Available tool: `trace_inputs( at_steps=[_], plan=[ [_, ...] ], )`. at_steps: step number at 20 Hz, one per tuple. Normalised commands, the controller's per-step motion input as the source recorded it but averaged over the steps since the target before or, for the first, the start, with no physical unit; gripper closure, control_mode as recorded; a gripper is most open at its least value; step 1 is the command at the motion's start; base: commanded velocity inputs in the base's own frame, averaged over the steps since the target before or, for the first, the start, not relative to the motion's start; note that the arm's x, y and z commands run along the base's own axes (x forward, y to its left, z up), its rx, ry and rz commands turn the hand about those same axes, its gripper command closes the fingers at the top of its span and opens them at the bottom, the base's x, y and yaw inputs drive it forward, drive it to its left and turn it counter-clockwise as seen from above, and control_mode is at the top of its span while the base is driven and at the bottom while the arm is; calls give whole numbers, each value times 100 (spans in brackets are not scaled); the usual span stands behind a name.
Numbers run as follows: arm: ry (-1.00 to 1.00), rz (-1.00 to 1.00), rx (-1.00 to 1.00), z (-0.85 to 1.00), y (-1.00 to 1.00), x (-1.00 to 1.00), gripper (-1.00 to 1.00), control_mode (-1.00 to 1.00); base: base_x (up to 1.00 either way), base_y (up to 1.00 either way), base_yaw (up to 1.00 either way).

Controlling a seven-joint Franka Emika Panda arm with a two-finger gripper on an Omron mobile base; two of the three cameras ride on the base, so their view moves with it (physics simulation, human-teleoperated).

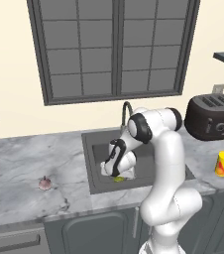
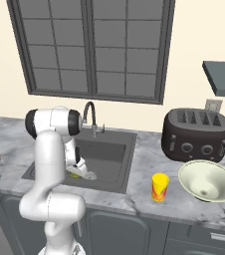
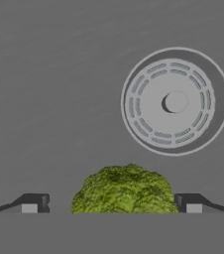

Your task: Remove the garlic and broccoli from the sink. Then move the bowl and cup from the counter to the sink for washing.

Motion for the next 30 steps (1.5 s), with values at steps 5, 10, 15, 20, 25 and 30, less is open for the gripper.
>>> trace_inputs(
  at_steps=[5,10,15,20,25,30],
  plan=[
    [3,-7,0,-16,9,-5,100,-100,0,0,0],
    [8,-5,0,-13,4,-8,100,-100,0,0,0],
    [0,-2,0,0,0,-7,100,-100,0,0,0],
    [0,0,0,11,1,-8,100,-100,0,0,0],
    [0,-1,0,20,0,-9,100,-100,0,0,0],
    [0,-1,-1,27,0,-2,100,-100,0,0,0]
  ],
)
